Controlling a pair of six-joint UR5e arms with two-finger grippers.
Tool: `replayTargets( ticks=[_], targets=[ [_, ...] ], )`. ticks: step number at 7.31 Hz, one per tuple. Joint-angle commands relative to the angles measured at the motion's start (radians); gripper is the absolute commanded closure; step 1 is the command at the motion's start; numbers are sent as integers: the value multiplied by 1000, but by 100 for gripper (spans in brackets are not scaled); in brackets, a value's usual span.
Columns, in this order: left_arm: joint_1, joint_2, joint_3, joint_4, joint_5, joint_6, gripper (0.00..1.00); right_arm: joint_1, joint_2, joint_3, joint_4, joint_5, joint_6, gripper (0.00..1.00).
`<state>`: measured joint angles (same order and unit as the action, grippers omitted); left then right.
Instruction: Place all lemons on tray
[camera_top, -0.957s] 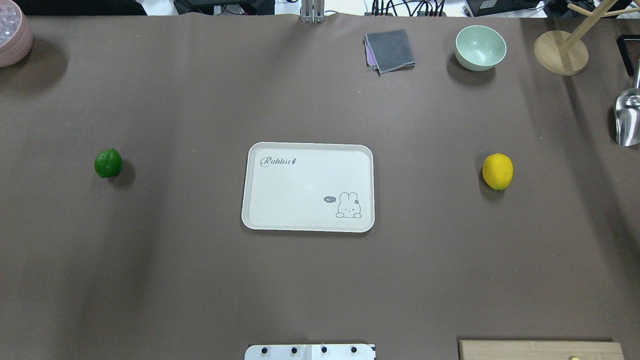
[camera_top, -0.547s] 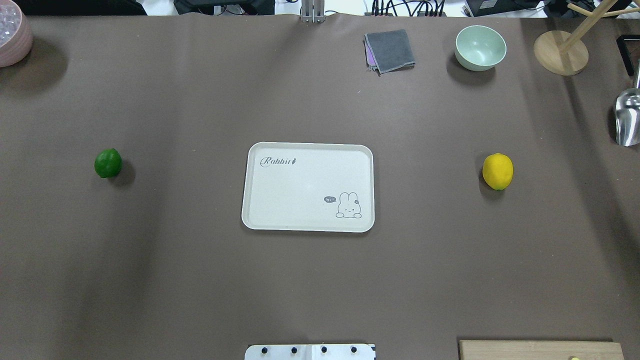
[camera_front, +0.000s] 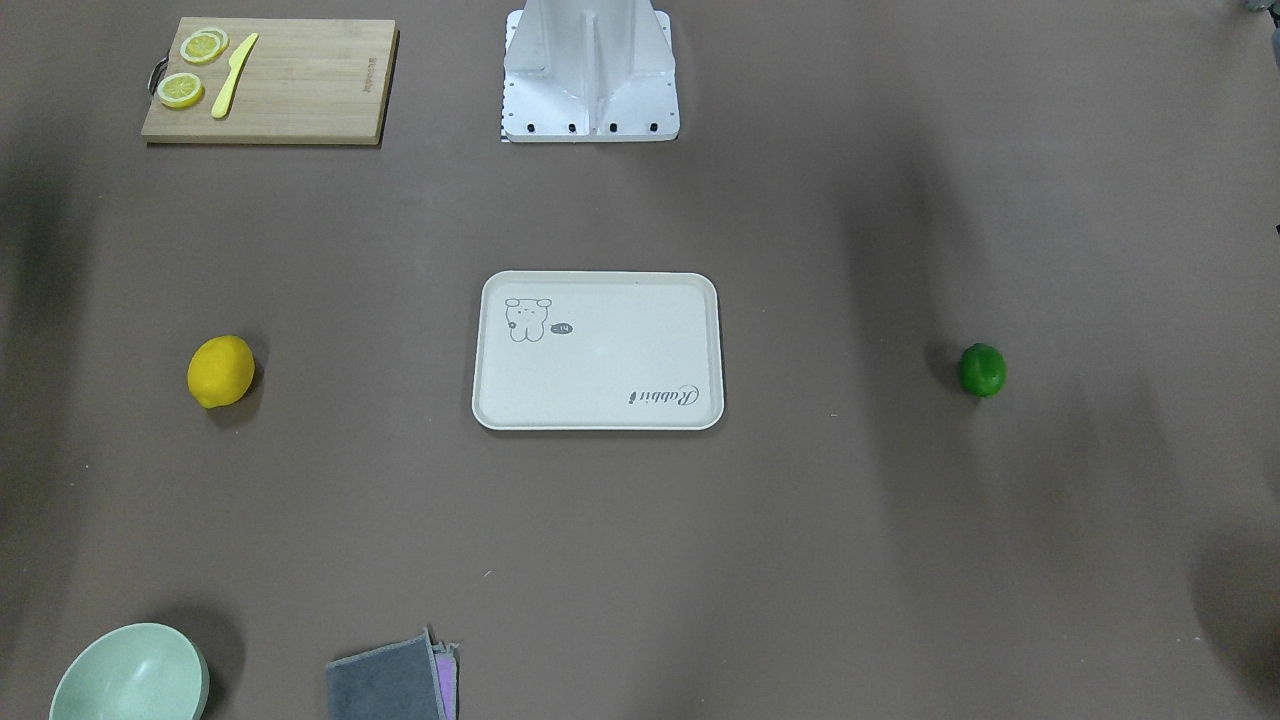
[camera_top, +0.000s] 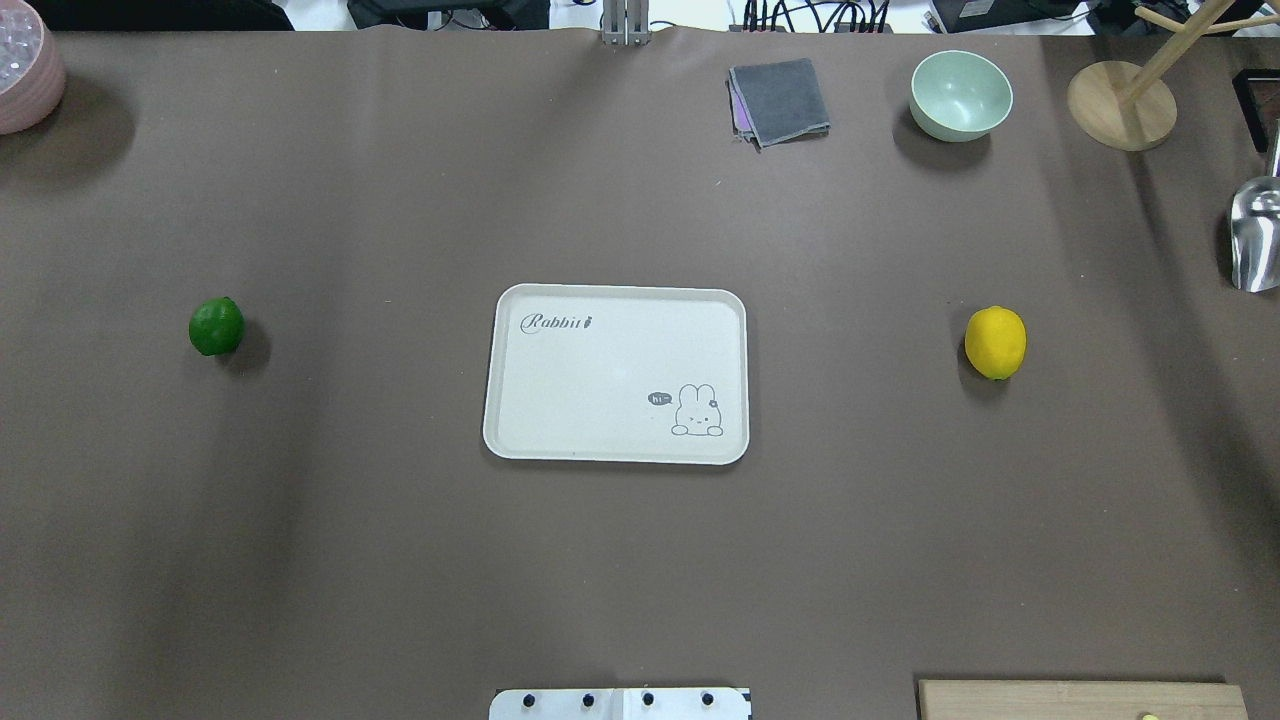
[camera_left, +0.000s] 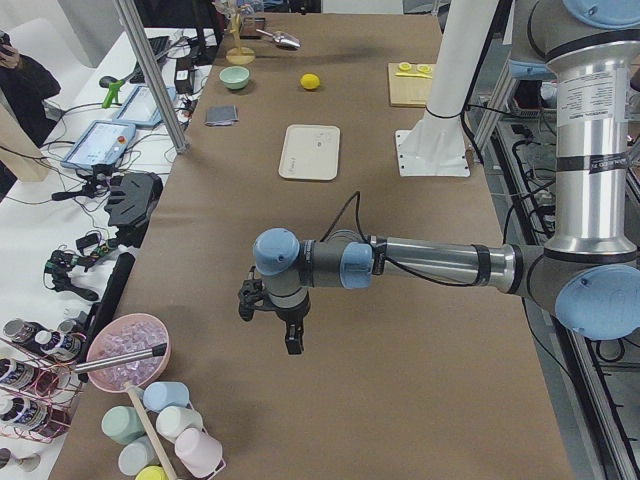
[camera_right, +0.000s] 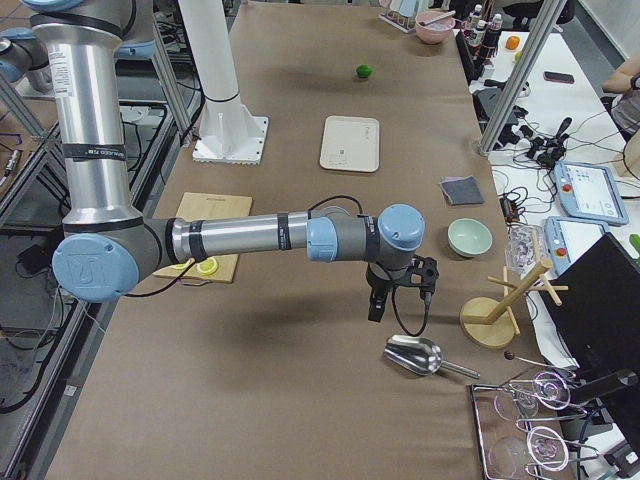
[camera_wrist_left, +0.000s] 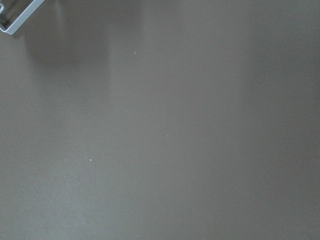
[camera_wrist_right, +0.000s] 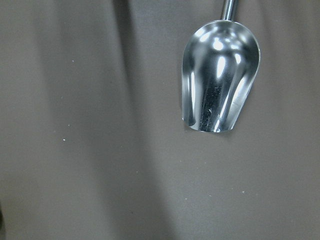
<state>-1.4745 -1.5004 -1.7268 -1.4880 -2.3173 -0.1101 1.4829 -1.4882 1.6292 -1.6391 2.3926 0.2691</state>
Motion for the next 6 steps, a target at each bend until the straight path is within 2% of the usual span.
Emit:
replayTargets(
  ticks=[1, 4, 6],
  targets=[
    [89, -87, 1, 14, -33, -101, 2, -88, 64, -5, 1, 5, 69, 1],
    [181, -158, -4, 15, -62, -288, 1, -217, 170, -18, 7, 4, 250, 2],
    [320, -176, -86, 0, -68, -516, 2, -286, 250, -57, 8, 4, 263, 2]
  ],
)
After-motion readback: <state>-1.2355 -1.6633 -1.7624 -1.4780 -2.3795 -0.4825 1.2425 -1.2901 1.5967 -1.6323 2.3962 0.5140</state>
